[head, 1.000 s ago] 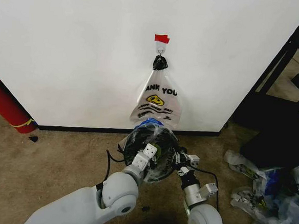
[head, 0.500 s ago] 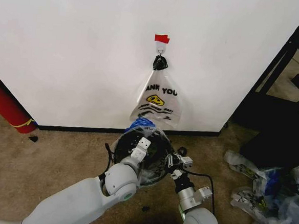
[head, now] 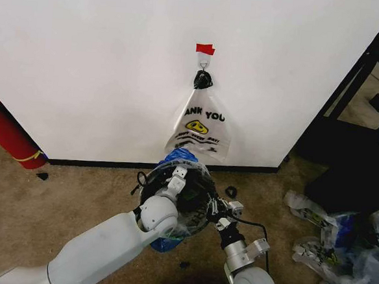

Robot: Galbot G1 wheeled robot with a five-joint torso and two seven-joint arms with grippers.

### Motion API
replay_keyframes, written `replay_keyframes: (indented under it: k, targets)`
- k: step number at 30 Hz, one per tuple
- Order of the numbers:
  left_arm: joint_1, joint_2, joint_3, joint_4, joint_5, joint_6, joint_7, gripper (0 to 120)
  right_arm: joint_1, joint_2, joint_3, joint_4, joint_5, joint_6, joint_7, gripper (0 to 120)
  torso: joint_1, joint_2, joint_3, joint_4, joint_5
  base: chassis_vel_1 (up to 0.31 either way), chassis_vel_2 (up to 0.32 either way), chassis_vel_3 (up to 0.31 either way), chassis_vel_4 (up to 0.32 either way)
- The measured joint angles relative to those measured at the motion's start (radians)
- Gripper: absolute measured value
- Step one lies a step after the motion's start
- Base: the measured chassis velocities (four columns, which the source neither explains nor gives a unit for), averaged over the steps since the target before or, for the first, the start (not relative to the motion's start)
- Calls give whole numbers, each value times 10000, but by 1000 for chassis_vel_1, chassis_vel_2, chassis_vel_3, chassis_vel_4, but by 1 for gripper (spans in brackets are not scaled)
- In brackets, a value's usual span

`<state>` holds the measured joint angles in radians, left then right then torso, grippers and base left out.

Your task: Pick up the garbage bag from the wall and place it over the trash bin.

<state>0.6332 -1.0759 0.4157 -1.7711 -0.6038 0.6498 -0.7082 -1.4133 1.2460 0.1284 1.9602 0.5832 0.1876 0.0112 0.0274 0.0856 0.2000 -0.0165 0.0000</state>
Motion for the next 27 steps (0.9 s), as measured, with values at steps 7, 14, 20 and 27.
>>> replay_keyframes:
  k: [7,14,20,27]
  targets:
    - [16,-117,-32,106,-3,27,49,0,-5,-67,-29,42,406,-80,5,0,0,0,0,0,0,0,0,0,0]
    - [488,124,-69,-526,172,-183,549,0,144,-34,28,-65,927,-44,122,0,0,0,0,2,1,0,0,0,0]
    - [1188,363,-24,-1150,906,-703,997,0,303,79,143,-249,1488,-32,292,0,0,1,-1,1,-1,0,0,0,0]
    - [2030,467,-386,-1342,3674,-1690,1466,0,402,301,-45,-515,1521,-174,621,0,0,0,-1,1,-1,0,0,0,0]
